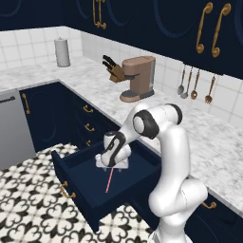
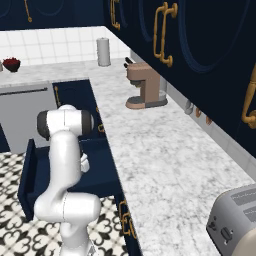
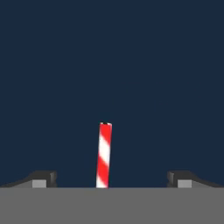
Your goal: Take a straw from the drawer in front and place it inside the glass cup on the dining counter.
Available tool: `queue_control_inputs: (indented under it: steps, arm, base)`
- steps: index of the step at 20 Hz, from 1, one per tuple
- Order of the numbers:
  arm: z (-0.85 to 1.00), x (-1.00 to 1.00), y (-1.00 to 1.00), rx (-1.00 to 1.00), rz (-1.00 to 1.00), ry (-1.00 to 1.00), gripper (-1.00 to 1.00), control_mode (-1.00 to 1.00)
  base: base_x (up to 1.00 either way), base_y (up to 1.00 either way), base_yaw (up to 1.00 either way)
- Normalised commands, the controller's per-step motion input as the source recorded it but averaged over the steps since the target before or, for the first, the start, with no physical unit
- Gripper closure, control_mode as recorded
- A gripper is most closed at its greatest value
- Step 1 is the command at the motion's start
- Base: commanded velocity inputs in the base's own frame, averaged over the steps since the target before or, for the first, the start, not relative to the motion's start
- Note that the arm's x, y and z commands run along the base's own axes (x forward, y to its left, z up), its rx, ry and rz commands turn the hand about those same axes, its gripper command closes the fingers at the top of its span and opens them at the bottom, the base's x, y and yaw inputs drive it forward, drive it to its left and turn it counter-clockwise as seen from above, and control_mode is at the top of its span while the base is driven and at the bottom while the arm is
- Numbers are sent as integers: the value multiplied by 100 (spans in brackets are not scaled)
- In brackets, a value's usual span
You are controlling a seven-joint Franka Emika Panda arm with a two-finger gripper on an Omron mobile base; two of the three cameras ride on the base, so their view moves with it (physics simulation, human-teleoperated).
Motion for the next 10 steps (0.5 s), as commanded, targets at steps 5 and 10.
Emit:
queue_control_inputs:
  steps: [5,10]
  arm:
    - [-28,27,13,0,0,0,-100,-100]
    - [-42,9,11,0,0,0,-100,-100]
  base:
    - [0,0,0]
    - [0,0,0]
